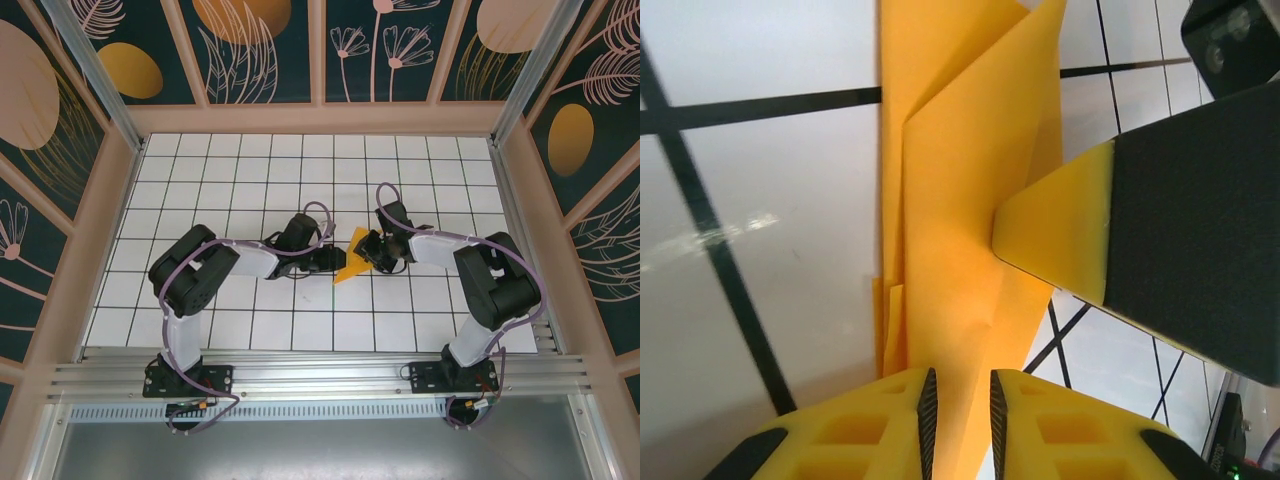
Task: Fold a paper plane with a square sheet of paper (pick it up from the middle)
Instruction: Fourth fold the wing at the center of the table.
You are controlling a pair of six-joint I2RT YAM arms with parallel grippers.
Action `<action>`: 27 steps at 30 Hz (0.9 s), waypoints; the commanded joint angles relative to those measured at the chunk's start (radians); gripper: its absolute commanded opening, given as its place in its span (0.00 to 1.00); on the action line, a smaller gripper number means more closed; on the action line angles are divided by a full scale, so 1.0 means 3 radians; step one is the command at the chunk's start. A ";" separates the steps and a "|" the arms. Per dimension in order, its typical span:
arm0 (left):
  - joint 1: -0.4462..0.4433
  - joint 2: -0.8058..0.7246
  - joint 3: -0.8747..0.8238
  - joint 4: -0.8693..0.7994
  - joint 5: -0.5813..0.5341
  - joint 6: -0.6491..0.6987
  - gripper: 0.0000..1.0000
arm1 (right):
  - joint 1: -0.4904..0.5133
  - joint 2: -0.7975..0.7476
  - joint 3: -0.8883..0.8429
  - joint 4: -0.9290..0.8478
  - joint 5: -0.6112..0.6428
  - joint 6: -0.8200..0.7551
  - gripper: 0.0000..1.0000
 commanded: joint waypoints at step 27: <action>-0.0014 -0.0043 -0.0180 0.0765 0.0471 -0.0181 0.26 | -0.0019 0.0326 -0.0142 -0.0438 0.0342 0.0055 0.38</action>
